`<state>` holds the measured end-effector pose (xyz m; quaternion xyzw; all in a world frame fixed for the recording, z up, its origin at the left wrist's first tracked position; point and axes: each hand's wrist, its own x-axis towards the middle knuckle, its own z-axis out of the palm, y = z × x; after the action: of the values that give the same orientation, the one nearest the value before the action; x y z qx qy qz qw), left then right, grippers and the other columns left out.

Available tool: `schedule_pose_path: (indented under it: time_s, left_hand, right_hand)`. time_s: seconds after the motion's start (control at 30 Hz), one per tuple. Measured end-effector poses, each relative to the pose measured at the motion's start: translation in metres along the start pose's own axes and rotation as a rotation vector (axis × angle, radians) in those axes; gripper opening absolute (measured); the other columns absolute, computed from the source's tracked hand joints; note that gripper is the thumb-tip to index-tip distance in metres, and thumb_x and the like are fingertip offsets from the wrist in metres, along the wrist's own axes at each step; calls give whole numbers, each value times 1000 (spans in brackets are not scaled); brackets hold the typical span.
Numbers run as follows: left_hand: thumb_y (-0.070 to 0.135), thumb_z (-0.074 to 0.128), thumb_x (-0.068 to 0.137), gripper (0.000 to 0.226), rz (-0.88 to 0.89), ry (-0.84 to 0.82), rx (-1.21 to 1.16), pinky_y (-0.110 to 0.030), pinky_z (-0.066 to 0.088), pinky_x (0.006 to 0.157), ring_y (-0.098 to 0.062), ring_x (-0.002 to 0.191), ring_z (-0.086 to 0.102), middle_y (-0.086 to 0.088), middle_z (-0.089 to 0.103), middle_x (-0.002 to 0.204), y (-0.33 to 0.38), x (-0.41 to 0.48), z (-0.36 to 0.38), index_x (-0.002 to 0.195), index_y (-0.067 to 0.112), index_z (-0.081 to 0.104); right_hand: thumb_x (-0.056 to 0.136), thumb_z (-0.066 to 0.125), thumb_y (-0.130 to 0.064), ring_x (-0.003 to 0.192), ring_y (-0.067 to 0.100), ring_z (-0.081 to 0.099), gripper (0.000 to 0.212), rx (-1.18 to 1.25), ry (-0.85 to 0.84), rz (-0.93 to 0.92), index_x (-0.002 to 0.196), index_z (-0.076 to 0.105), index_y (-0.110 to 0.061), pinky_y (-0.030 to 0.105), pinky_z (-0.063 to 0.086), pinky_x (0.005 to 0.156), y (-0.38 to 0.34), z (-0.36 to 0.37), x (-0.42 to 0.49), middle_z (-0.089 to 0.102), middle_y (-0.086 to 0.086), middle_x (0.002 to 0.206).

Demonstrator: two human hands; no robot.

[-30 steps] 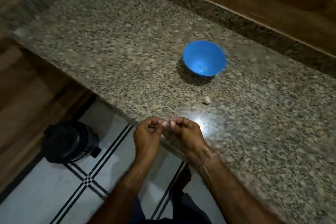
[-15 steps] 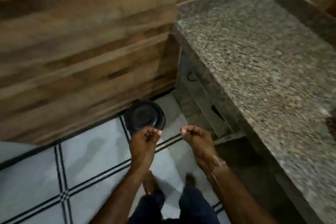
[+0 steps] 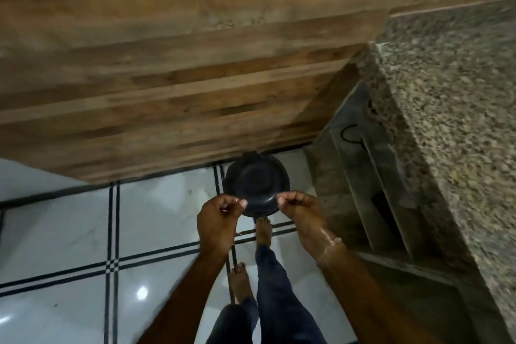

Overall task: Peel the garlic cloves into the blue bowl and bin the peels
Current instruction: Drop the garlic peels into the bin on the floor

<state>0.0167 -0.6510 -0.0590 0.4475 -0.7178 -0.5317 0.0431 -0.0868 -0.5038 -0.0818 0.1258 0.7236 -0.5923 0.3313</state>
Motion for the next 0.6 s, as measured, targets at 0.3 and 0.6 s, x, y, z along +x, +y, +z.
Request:
schedule_pose_path:
  time_s: [0.3,0.6]
  left_hand:
    - [27,82,88,16,-431,-1,-128,-35,51,74,-25,73,65,-5,71,72,-114,122,95,80,14,76]
    - [1,61,100,14,-788,14,-405,-23,52,56,-26,85,64,-22,68,113,-202,246,202,112,-2,67]
  right_hand:
    - [93,70,7,91,27,67,18,110,111,320,83,75,-7,35,59,86,107,35,161,73,16,96]
    - [104,54,5,107,25,63,24,216,31,494,125,64,5,39,56,92,209,63,319,65,11,116]
